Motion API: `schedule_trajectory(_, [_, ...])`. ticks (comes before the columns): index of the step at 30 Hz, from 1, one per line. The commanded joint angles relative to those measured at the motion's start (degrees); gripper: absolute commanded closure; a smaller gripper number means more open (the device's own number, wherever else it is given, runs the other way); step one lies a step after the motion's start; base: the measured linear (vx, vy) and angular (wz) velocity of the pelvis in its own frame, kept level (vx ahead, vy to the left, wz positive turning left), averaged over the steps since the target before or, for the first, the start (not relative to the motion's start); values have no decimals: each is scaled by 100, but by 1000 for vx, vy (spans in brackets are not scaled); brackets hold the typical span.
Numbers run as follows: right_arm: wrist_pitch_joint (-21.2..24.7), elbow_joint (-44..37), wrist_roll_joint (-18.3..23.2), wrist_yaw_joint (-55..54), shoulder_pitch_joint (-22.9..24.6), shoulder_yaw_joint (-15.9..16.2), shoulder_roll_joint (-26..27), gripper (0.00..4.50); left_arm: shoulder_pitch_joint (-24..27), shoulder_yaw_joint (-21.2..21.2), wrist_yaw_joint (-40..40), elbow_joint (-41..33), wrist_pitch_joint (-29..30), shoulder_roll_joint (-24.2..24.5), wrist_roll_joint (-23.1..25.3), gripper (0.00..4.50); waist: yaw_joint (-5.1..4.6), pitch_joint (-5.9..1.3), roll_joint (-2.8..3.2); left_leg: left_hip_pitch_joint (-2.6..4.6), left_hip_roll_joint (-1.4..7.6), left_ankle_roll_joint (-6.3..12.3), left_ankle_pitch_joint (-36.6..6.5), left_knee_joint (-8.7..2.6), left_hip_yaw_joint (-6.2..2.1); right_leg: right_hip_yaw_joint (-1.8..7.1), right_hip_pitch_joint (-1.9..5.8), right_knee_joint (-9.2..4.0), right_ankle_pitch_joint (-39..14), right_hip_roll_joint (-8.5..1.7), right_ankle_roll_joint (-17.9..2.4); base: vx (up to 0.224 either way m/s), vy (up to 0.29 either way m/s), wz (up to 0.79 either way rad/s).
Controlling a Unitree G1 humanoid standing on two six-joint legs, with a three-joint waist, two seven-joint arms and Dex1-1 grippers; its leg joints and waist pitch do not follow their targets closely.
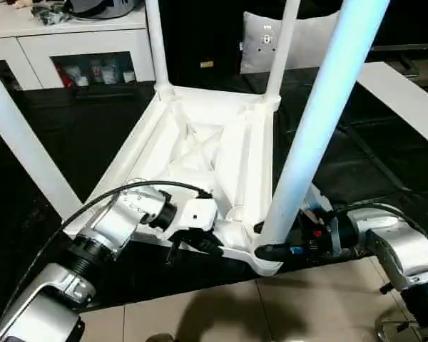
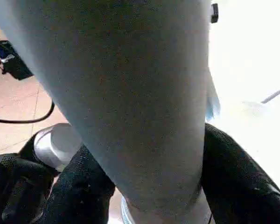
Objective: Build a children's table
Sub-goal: Rotate leg to tighten
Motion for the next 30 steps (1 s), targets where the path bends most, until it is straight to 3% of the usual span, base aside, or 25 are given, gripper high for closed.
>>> schedule_trajectory(1, [180,-58,184,-90,19,-27,71,231,61,-121,-230,-164,24,-113,-139,450,-19,-336,-82,-6,223,448,-733,-356,-3,310,307,-404,-898,-328,-1287,0,0,0])
schedule_trajectory(3, [208,-22,180,-295,-2,-104,197,232,55,-86,-225,-180,128,-139,-204,450,-29,-329,-80,-14,219,439,-758,-361,-5,303,307,-414,-946,-326,-1279,0,0,0])
schedule_trajectory(7, [296,175,-13,-1108,-149,-243,562,233,28,14,-72,-238,490,-204,-283,450,-60,-289,-79,-13,202,293,-1035,-392,-7,299,294,-490,-1681,-336,-1074,0,0,0])
schedule_trajectory(8, [349,261,-96,-1421,-214,-290,682,234,25,38,0,-269,624,-223,-283,450,-102,-272,-69,-16,192,181,-1181,-414,-17,290,291,-522,-2043,-333,-930,0,0,0])
schedule_trajectory(10, [653,473,-209,-2437,-425,-529,1138,237,42,141,412,-399,1079,-373,-247,450,-147,-269,-64,-10,186,90,-1262,-428,-29,284,280,-529,-2185,-326,-884,0,0,0])
schedule_trajectory(12, [816,525,-274,-2847,-497,-588,1331,238,75,180,719,-495,1334,-482,-168,450,-308,-259,-54,-31,158,-42,-1458,-448,-64,244,293,-562,-2492,-309,-770,0,0,0])
schedule_trajectory(13, [832,535,-334,-2961,-511,-572,1378,238,90,191,850,-534,1447,-528,-125,450,-335,-264,-56,-23,162,-54,-1474,-445,-66,247,295,-563,-2503,-309,-749,0,0,0])
schedule_trajectory(17, [799,730,-667,-3826,-623,-618,1764,241,82,339,1672,-591,2073,-942,75,450,-464,-273,-75,-32,154,28,-1326,-404,-31,272,249,-562,-2226,-292,-871,0,0,0])
schedule_trajectory(18, [793,863,-774,-4240,-691,-688,1938,241,72,388,1924,-592,2227,-1107,115,450,-464,-295,-94,-31,144,61,-1244,-394,-37,259,278,-562,-2161,-297,-881,0,0,0])
schedule_trajectory(20, [699,1179,-940,-4957,-837,-811,2232,241,21,426,2371,-517,2383,-1378,231,450,-502,-295,-99,-36,141,82,-1113,-379,-16,271,252,-551,-1968,-284,-963,0,0,0])
schedule_trajectory(21, [636,1344,-904,-5203,-906,-910,2385,241,-42,437,2629,-424,2418,-1536,303,450,-499,-300,-95,-31,140,87,-1048,-375,-12,269,254,-546,-1893,-283,-987,0,0,0])
schedule_trajectory(23, [571,1446,-850,-5427,-980,-1025,2596,179,-190,449,3063,-284,2478,-1812,423,450,-485,-308,-91,-15,140,146,-1008,-360,6,279,246,-544,-1737,-271,-1024,0,0,0])
schedule_trajectory(25, [556,1399,-904,-5359,-971,-952,2561,179,-231,439,3095,-274,2521,-1859,441,450,-430,-321,-80,-27,148,217,-894,-361,4,279,272,-522,-1488,-274,-1062,0,0,0])
schedule_trajectory(27, [492,1341,-1005,-5267,-939,-874,2487,150,-265,427,3159,-259,2576,-1869,509,450,-384,-349,-82,-49,153,281,-702,-341,7,286,292,-477,-1103,-272,-1118,0,0,0])
schedule_trajectory(28, [432,1323,-1053,-5253,-913,-892,2445,138,-269,420,3190,-254,2597,-1841,557,450,-367,-353,-38,-68,152,327,-542,-337,2,287,302,-436,-791,-267,-1172,0,0,0])
schedule_trajectory(30, [307,1293,-1104,-5180,-867,-916,2355,129,-260,423,3189,-254,2598,-1776,601,450,-360,-330,-60,-52,156,360,-699,-344,16,278,288,-468,-859,-268,-1206,0,0,0])
